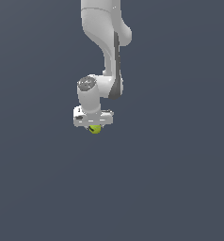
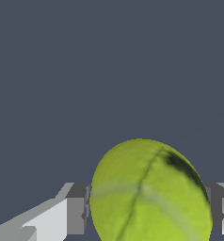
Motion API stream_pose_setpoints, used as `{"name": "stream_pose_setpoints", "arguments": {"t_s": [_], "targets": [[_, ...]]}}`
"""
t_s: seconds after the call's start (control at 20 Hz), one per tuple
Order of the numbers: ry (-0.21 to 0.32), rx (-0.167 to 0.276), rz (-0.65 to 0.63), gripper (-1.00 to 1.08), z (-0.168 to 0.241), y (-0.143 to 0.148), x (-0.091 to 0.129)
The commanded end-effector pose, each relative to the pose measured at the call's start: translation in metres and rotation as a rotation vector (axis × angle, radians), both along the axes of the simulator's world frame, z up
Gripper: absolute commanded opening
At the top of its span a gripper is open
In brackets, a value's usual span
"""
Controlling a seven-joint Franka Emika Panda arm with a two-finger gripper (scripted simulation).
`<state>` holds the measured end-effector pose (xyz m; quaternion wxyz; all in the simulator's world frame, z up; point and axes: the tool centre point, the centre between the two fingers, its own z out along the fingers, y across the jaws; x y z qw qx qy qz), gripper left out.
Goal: Pick up the object and move it to a goal position.
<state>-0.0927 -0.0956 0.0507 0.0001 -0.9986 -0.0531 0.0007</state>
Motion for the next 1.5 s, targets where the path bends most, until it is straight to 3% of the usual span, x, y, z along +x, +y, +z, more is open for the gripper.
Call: {"name": "stream_pose_setpoints", "arguments": {"t_s": [0.0, 0.9, 1.45], "targets": [[-0.002, 0.0, 0.0, -1.0, 0.01, -0.001, 0.002], [-0.002, -0.001, 0.0, -1.0, 0.15, -0.018, 0.028], [-0.001, 0.0, 0.001, -1.0, 0.189, -0.023, 0.038]]}}
